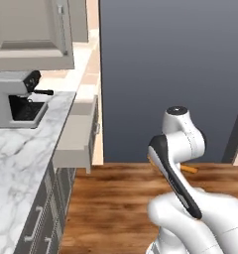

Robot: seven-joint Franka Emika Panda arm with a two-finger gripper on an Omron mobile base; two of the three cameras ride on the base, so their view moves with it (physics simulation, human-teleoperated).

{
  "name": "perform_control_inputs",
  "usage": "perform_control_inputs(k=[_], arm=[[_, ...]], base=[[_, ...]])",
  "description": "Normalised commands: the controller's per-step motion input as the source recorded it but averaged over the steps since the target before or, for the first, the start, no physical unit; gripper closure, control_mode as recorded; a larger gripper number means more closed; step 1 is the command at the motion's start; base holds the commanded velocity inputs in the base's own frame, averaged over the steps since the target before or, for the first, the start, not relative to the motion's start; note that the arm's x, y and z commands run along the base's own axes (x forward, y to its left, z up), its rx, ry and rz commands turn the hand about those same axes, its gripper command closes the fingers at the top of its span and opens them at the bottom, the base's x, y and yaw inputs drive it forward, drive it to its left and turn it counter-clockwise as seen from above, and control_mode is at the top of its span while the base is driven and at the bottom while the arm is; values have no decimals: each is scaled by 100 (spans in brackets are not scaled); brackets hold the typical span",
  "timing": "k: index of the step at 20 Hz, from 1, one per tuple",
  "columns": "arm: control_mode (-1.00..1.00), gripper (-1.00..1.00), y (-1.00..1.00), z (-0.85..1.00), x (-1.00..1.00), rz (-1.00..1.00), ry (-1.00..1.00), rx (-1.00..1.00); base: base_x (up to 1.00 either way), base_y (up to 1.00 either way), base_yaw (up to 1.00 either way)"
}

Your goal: Organize the utensils by type. Pick up the wooden spoons from the counter and place them in the open cabinet. Then pick up the metallic utensils from the counter and place them in the open drawer.

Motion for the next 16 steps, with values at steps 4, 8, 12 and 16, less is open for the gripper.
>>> perform_control_inputs(k=[4, 8, 12, 16], arm=[[100, 100, 0, 0, 0, 0, 0, 0], [100, 100, 0, 0, 0, 0, 0, 0], [100, 100, 0, 0, 0, 0, 0, 0], [100, 100, 0, 0, 0, 0, 0, 0]], base=[[72, -15, 0], [59, 3, 0], [32, 8, 0], [5, 24, 0]])
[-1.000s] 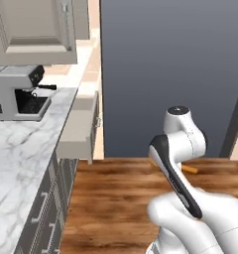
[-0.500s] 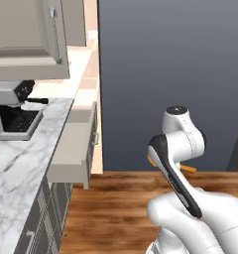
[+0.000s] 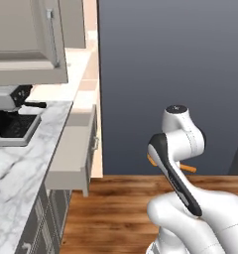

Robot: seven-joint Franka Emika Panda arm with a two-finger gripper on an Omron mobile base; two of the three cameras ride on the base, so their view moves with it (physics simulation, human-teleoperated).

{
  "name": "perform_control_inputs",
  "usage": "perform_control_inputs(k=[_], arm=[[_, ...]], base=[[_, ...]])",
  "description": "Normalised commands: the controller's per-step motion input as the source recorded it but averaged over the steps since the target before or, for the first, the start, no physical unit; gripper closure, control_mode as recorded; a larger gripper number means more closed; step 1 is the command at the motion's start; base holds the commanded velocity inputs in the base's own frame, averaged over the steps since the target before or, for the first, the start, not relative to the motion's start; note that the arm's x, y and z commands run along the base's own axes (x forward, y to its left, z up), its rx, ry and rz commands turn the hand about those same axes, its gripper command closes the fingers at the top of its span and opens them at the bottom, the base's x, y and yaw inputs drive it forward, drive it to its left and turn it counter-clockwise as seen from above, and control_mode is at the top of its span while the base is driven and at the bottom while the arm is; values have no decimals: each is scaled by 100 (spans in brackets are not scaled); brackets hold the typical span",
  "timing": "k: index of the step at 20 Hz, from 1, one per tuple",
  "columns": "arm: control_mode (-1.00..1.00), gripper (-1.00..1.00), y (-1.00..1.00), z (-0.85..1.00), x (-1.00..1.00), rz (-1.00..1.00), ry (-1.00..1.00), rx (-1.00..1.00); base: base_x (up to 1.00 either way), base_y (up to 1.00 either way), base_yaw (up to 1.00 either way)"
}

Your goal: Organize the utensils by type. Pick up the wooden spoons from the counter and place them in the open cabinet. Then pick up the metallic utensils from the counter and place them in the open drawer.

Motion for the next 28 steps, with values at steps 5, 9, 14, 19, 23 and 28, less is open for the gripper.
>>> perform_control_inputs(k=[5, 9, 14, 19, 23, 28], arm=[[100, 100, 0, 0, 0, 0, 0, 0], [100, 100, 0, 0, 0, 0, 0, 0], [100, 100, 0, 0, 0, 0, 0, 0], [100, 100, 0, 0, 0, 0, 0, 0], [100, 100, 0, 0, 0, 0, 0, 0], [100, 100, 0, 0, 0, 0, 0, 0]], base=[[18, 43, -13], [28, 45, -18], [14, 43, -20], [35, 35, -17], [27, 38, -5], [21, 41, -4]])
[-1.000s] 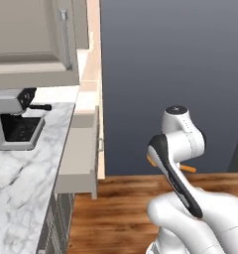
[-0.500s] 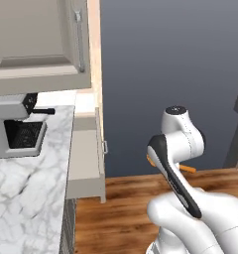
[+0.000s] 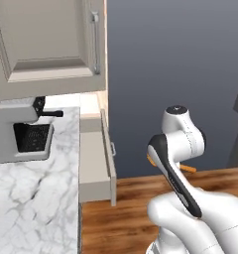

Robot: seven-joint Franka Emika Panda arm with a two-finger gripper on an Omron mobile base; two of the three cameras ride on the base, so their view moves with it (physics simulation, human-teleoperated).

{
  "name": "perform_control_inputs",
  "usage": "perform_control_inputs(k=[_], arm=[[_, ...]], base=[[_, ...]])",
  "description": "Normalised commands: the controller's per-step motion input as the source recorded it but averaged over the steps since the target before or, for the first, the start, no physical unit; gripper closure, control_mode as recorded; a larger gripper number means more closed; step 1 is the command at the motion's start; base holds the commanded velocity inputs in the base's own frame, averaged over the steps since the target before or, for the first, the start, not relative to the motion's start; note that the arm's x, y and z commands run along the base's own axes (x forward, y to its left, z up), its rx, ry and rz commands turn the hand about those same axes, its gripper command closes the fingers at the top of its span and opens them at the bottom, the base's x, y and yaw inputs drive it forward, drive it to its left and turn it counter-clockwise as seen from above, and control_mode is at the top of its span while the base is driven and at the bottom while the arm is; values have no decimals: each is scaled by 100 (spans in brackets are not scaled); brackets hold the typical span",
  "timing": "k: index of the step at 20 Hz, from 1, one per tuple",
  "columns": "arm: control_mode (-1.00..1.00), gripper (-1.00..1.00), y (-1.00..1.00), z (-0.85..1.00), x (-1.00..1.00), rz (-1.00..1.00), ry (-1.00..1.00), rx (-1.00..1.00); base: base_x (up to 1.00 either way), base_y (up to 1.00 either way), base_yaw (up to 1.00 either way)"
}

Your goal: Organize the utensils by type. Pick up the wooden spoons from the counter and place them in the open cabinet. Then pick up the metallic utensils from the counter and place them in the open drawer.

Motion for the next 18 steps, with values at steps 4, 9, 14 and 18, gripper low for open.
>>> perform_control_inputs(k=[4, 9, 14, 18], arm=[[100, 100, 0, 0, 0, 0, 0, 0], [100, 100, 0, 0, 0, 0, 0, 0], [100, 100, 0, 0, 0, 0, 0, 0], [100, 100, 0, 0, 0, 0, 0, 0]], base=[[0, 42, 0], [38, 34, 0], [43, 31, 0], [44, 24, 0]])
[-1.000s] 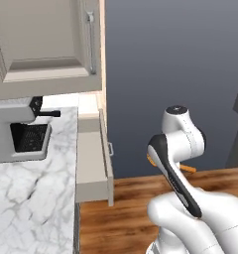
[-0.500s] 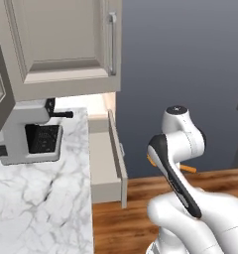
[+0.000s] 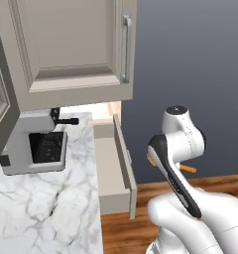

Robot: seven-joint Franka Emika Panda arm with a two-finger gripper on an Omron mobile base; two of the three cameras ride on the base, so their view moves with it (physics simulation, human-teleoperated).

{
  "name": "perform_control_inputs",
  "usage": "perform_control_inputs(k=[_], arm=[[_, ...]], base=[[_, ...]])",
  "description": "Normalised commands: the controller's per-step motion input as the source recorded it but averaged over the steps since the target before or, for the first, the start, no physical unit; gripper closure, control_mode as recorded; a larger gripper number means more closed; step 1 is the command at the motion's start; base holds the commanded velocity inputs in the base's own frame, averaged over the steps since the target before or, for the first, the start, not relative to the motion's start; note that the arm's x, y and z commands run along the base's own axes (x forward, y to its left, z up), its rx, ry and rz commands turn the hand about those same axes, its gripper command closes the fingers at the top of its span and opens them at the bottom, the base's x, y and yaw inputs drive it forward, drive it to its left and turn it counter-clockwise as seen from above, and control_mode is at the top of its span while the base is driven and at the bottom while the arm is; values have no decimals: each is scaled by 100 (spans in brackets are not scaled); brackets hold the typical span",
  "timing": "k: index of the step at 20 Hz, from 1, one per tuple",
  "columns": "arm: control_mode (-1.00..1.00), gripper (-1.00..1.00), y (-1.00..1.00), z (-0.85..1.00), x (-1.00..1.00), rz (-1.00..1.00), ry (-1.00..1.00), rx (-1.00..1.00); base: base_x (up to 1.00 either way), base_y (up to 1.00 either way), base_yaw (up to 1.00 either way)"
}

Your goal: Organize the utensils by type. Pick up the wooden spoons from the counter and place them in the open cabinet. Then pick up the metallic utensils from the counter and place them in the open drawer.

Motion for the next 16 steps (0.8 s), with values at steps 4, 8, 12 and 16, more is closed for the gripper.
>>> perform_control_inputs(k=[4, 8, 12, 16], arm=[[100, 100, 0, 0, 0, 0, 0, 0], [100, 100, 0, 0, 0, 0, 0, 0], [100, 100, 0, 0, 0, 0, 0, 0], [100, 100, 0, 0, 0, 0, 0, 0]], base=[[51, 25, 0], [30, 19, 0], [0, 0, 0], [0, 0, 0]])
